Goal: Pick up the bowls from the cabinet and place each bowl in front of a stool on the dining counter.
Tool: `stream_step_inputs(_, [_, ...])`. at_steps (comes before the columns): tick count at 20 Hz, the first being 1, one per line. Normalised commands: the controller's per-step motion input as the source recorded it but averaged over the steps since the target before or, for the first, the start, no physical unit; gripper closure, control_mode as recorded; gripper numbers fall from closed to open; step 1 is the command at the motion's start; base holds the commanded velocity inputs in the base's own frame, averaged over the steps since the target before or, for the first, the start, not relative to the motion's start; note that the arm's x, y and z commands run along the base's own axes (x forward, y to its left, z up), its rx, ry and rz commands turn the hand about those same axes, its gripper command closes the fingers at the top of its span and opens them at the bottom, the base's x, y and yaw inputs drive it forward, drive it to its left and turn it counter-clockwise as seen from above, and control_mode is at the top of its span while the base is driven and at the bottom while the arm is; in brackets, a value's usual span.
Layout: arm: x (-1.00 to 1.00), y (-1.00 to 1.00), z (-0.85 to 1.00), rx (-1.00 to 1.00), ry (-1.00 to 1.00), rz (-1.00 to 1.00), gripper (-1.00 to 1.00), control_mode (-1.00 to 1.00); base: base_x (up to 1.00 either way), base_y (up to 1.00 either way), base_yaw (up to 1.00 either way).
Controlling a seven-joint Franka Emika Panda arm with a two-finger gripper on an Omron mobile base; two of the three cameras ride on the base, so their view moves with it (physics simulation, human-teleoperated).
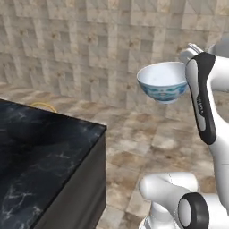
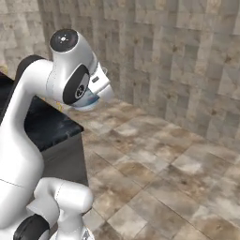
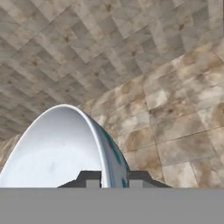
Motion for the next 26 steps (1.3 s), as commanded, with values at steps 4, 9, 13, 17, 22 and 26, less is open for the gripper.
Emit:
stream_step_inputs(4, [0.0, 0.0, 0.0, 0.0, 0.0, 0.0, 1.0, 1.0, 1.0, -0.84, 0.46])
stream_step_inputs(9, [0.0, 0.0, 0.0, 0.0, 0.0, 0.0, 1.0, 1.0, 1.0, -0.91, 0.44])
stream_step_inputs(13, [0.0, 0.0, 0.0, 0.0, 0.0, 0.0, 1.0, 1.0, 1.0, -0.84, 0.46])
stream_step_inputs(17, [0.0, 0.0, 0.0, 0.0, 0.0, 0.0, 1.0, 1.0, 1.0, -0.71, 0.52])
stream_step_inputs(22, [0.0, 0.0, 0.0, 0.0, 0.0, 0.0, 1.0, 1.0, 1.0, -0.53, 0.62])
stream_step_inputs(26, [0.0, 0.0, 0.0, 0.0, 0.0, 0.0, 1.0, 1.0, 0.94, -0.47, 0.68])
